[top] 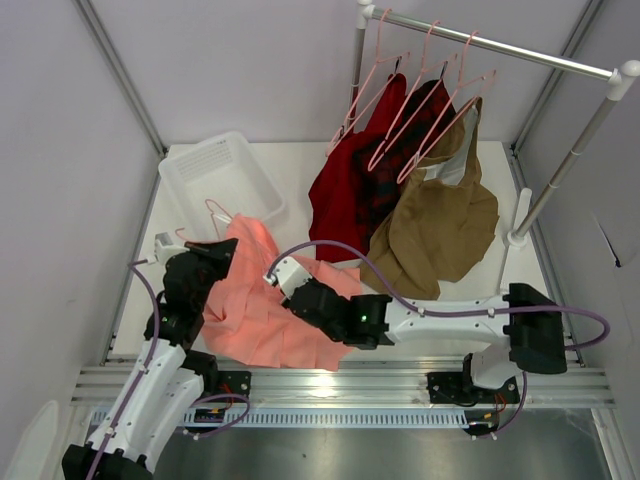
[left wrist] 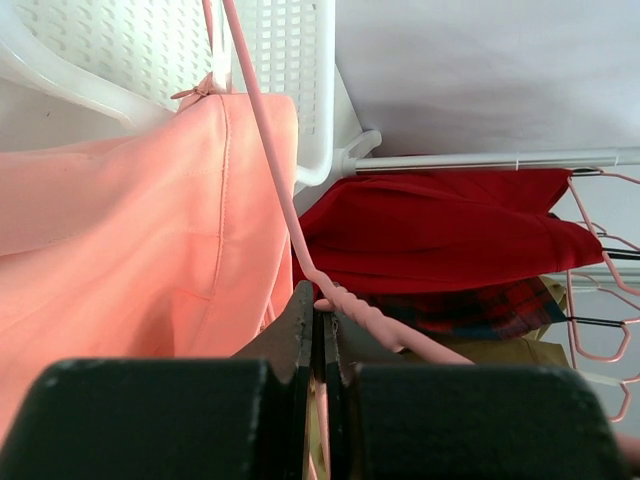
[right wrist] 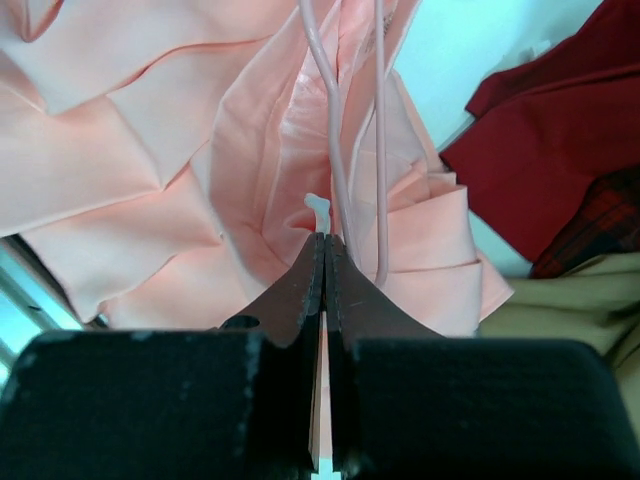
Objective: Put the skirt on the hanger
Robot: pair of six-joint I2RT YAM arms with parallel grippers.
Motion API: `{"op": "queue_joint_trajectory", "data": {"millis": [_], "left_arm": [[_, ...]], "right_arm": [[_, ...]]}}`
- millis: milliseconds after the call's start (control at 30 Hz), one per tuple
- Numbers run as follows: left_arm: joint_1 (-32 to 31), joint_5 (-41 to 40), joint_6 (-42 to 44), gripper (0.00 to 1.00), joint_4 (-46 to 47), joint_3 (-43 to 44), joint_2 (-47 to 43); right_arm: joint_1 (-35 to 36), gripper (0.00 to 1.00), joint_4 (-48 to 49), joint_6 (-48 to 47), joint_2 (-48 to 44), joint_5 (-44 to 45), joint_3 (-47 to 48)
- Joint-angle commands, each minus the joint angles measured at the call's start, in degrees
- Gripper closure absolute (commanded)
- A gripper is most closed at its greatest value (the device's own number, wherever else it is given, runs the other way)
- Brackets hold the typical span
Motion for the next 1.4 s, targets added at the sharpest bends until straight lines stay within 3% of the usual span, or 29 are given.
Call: {"op": "queue_joint_trajectory", "data": {"millis": [0, 433, 733, 1367], "left_arm": [[1.1, 1.2, 1.5, 1.00, -3.6, -1.1, -0.5], [1.7, 1.9, 1.6, 1.00, -4.2, -1.6, -1.9], [1.6, 3.1, 1.4, 1.00, -4.2, -0.7, -2.1], [1.8, 7.2, 2.6, 1.00, -7.0, 3.1, -2.7]], "right_arm": [[-1.0, 1.00, 7.6, 4.7, -5.7, 3.1, -2.5], [-1.6, 1.00, 11.9, 4.3, -12.7, -0.2, -8.9], [-1.1, 1.00, 13.1, 2.0, -10.4, -5.2, -7.6], [-1.4, 1.00, 13.8, -4.9, -4.6, -4.5, -4.1]]}}
